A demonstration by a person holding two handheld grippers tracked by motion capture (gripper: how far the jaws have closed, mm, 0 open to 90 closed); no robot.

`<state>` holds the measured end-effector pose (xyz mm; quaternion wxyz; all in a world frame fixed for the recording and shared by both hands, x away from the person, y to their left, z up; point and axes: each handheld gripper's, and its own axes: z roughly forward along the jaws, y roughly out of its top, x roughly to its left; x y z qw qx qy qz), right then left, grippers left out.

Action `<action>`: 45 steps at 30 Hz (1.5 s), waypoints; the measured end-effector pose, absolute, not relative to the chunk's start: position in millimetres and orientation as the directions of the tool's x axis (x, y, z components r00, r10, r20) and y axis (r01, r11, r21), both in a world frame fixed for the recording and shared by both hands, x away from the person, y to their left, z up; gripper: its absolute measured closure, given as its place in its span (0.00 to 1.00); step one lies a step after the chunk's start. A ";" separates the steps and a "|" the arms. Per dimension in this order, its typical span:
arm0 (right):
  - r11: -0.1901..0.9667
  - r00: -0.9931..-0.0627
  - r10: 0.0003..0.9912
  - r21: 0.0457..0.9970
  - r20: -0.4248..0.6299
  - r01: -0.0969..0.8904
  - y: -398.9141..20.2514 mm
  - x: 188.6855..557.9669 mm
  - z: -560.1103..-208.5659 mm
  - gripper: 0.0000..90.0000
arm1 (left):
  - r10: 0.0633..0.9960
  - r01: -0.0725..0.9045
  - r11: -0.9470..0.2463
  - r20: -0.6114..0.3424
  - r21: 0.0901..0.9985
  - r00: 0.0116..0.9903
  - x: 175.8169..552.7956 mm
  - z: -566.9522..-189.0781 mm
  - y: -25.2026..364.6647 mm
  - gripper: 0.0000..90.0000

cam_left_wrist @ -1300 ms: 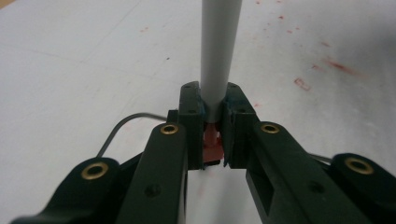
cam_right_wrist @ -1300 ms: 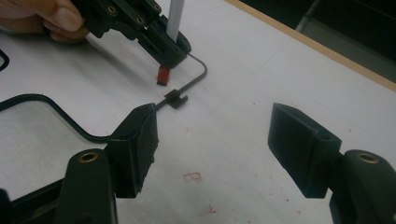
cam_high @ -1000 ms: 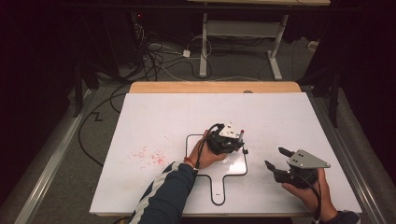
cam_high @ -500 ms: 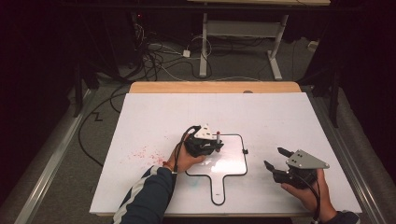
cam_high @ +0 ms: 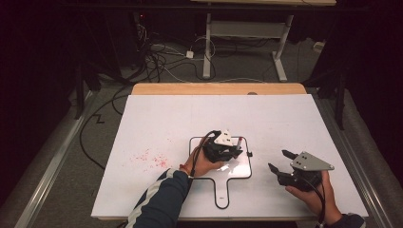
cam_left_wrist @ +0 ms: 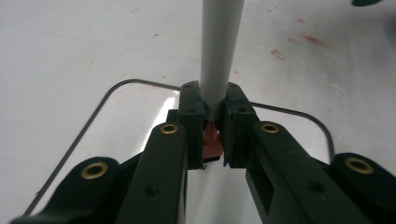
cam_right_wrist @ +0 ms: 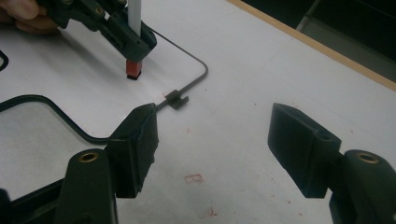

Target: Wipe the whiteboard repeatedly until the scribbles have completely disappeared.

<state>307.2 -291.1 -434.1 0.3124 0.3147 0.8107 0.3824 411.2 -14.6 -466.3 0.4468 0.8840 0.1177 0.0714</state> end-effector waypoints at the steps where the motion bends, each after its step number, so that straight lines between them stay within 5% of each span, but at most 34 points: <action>1: 0.510 -0.608 0.748 0.816 -0.266 0.271 -291.8 307.0 -434.1 0.38 | 0.273 0.142 -0.578 0.026 0.804 0.962 411.4 -465.8 -13.4 0.87; 19: 0.514 -0.602 0.751 0.814 -0.273 0.272 -290.0 304.2 -433.4 0.38 | 0.435 0.235 -0.554 0.036 0.799 0.900 420.3 -468.3 55.9 0.87; 45: 0.512 -0.608 0.748 0.814 -0.267 0.273 -290.7 307.2 -434.5 0.38 | 0.264 0.139 -0.585 0.026 0.799 0.964 402.6 -466.2 -34.4 0.87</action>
